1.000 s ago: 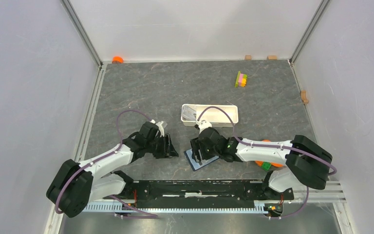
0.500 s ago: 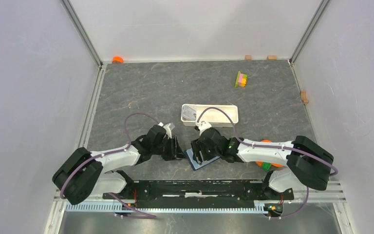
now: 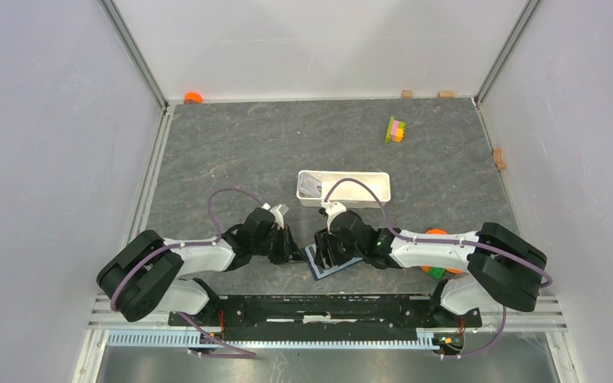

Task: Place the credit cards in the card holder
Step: Insert the credit card into the card holder.

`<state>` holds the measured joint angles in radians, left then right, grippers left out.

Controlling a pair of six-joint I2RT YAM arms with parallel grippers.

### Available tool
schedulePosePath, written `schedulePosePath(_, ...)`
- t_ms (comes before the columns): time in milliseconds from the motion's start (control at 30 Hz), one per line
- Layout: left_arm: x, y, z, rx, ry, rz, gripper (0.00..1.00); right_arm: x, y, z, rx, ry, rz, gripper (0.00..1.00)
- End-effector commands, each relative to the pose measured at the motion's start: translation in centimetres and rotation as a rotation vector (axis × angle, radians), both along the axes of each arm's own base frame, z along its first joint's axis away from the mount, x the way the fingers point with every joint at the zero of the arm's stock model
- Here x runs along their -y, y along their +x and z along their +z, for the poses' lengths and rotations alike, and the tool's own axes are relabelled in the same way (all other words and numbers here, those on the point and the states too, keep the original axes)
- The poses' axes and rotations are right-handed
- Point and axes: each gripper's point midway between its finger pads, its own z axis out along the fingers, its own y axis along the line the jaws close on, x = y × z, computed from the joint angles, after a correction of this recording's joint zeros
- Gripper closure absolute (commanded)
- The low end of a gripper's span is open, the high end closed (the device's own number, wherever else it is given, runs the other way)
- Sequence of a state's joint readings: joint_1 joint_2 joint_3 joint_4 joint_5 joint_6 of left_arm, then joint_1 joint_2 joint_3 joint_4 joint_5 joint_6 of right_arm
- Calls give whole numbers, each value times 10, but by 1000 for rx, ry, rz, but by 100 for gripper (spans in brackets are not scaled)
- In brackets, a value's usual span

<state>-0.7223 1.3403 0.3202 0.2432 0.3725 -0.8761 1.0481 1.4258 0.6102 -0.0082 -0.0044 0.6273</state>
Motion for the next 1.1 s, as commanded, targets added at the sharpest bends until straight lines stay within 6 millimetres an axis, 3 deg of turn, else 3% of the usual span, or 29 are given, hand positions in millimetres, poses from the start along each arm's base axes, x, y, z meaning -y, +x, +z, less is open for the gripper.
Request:
schedulePosePath(0, 6, 4, 2, 15, -31, 9, 85, -22, -3, 14, 2, 131, 38, 40)
schedulePosePath(233, 3, 7, 3, 31, -13, 29, 83, -25, -2, 25, 19, 157, 47, 41)
schedulePosePath(433, -4, 13, 17, 85, 17, 38, 71, 10, 20, 43, 88, 50, -47, 35)
schedulePosePath(600, 2, 15, 31, 101, -16, 42, 64, 43, 26, 35, 63, 26, -106, 34)
schedulePosePath(733, 5, 14, 30, 92, -10, 39, 62, 58, 21, 22, 21, 22, -113, 36)
schedulePosePath(1067, 13, 7, 22, 69, -3, 24, 64, 62, 13, 6, -17, 35, -106, 47)
